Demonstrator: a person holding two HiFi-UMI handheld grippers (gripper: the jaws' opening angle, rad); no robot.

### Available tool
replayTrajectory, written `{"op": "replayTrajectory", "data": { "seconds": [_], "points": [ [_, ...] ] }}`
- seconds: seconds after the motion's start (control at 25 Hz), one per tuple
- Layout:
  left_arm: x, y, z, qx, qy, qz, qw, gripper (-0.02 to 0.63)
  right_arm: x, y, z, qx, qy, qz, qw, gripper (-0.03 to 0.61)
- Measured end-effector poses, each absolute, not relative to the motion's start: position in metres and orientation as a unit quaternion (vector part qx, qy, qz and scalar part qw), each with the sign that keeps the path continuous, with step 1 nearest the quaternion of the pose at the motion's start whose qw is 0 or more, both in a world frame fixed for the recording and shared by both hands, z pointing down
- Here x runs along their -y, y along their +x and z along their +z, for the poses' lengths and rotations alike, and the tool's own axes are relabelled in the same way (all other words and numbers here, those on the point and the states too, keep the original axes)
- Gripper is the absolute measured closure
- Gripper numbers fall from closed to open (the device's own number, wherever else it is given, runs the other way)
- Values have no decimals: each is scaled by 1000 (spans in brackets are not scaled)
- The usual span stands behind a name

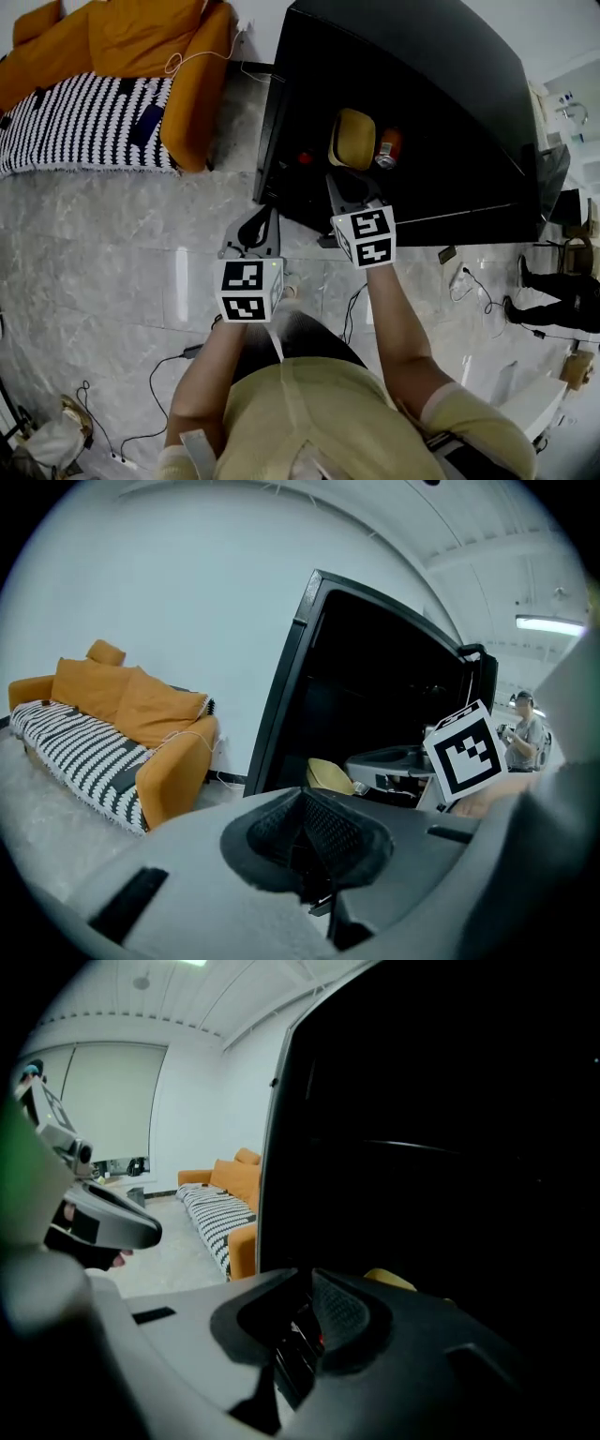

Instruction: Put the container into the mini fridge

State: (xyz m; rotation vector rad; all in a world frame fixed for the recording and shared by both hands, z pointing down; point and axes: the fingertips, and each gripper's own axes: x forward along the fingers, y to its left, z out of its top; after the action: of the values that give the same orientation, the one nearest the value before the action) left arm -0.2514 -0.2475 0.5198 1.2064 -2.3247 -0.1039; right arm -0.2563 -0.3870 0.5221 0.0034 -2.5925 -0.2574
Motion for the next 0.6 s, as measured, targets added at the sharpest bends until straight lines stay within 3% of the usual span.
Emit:
{"op": "replayTrajectory", "data": {
  "seconds": [0.6],
  "points": [
    [237, -243, 466, 839, 503, -14, 207, 589, 352, -210, 465, 975, 39, -38, 217, 523]
  ]
}}
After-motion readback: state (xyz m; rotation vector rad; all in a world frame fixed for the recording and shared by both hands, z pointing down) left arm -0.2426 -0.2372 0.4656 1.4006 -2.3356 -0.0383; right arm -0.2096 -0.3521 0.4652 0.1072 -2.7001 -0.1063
